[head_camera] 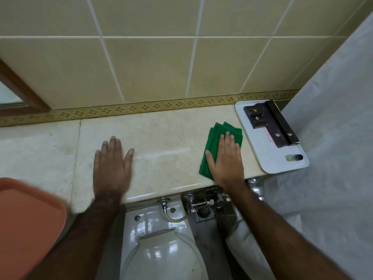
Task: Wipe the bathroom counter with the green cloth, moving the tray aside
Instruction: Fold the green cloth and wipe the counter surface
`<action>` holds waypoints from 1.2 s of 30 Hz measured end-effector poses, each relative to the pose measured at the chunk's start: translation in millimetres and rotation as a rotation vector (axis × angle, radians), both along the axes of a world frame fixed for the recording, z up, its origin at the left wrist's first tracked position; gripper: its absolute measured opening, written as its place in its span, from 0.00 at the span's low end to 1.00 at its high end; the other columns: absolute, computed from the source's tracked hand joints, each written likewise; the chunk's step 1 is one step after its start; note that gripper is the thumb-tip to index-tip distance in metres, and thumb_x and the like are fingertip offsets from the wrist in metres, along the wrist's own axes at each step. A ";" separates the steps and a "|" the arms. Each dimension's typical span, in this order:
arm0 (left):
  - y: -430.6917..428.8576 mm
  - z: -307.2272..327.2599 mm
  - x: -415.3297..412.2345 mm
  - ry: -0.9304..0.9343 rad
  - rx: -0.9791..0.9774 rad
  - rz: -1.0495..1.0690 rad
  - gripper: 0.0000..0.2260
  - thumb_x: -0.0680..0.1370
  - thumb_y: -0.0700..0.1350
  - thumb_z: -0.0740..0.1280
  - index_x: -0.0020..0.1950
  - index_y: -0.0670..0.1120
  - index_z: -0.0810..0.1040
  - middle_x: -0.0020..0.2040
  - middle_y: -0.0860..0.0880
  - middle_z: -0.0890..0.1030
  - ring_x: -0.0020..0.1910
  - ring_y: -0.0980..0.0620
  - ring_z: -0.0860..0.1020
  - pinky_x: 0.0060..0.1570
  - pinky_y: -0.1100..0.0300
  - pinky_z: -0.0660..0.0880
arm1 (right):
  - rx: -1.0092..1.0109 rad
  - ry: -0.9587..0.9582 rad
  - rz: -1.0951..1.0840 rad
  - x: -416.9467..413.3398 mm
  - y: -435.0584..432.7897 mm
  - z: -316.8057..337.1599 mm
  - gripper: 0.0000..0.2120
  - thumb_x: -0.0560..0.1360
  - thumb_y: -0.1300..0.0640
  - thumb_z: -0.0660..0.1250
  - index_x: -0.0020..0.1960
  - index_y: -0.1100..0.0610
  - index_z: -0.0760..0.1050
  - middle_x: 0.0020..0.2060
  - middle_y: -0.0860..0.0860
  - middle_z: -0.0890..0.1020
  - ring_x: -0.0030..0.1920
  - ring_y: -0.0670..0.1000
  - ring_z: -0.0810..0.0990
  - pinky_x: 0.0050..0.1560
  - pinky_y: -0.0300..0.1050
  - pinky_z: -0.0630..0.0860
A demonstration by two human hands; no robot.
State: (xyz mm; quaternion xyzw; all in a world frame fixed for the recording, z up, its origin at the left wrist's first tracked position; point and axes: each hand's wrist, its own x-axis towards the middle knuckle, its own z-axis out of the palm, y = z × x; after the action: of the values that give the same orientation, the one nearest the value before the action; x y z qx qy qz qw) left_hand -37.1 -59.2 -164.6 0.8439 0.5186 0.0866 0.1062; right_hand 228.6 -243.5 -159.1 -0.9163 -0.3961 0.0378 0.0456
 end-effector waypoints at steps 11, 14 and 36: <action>0.1 -0.2 1.3 0.007 0.015 0.005 0.31 0.85 0.60 0.45 0.80 0.42 0.62 0.81 0.44 0.62 0.81 0.43 0.59 0.79 0.45 0.54 | 0.075 0.044 0.040 -76.4 18.2 -6.3 0.37 0.84 0.39 0.47 0.83 0.64 0.51 0.83 0.61 0.55 0.84 0.59 0.52 0.83 0.60 0.52; 0.2 -1.5 -0.1 -0.005 0.013 0.005 0.31 0.85 0.60 0.45 0.81 0.43 0.61 0.81 0.45 0.62 0.81 0.44 0.58 0.80 0.45 0.54 | 0.078 0.076 0.241 -94.2 -0.9 -14.4 0.38 0.83 0.36 0.47 0.84 0.60 0.50 0.84 0.57 0.51 0.84 0.56 0.48 0.83 0.57 0.48; 6.4 11.5 -14.7 -0.387 -0.232 0.048 0.29 0.83 0.62 0.53 0.79 0.47 0.68 0.80 0.48 0.65 0.80 0.50 0.60 0.79 0.49 0.55 | 0.104 0.265 0.633 -131.9 41.0 17.8 0.34 0.84 0.38 0.53 0.81 0.59 0.61 0.82 0.55 0.61 0.83 0.54 0.56 0.82 0.57 0.55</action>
State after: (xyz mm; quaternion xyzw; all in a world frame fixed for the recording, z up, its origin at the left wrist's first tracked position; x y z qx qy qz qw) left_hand -51.9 -52.8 -153.1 0.7812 0.5148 0.1892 0.2981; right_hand 96.7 -202.5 -141.4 -0.7315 -0.6527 0.1485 0.1294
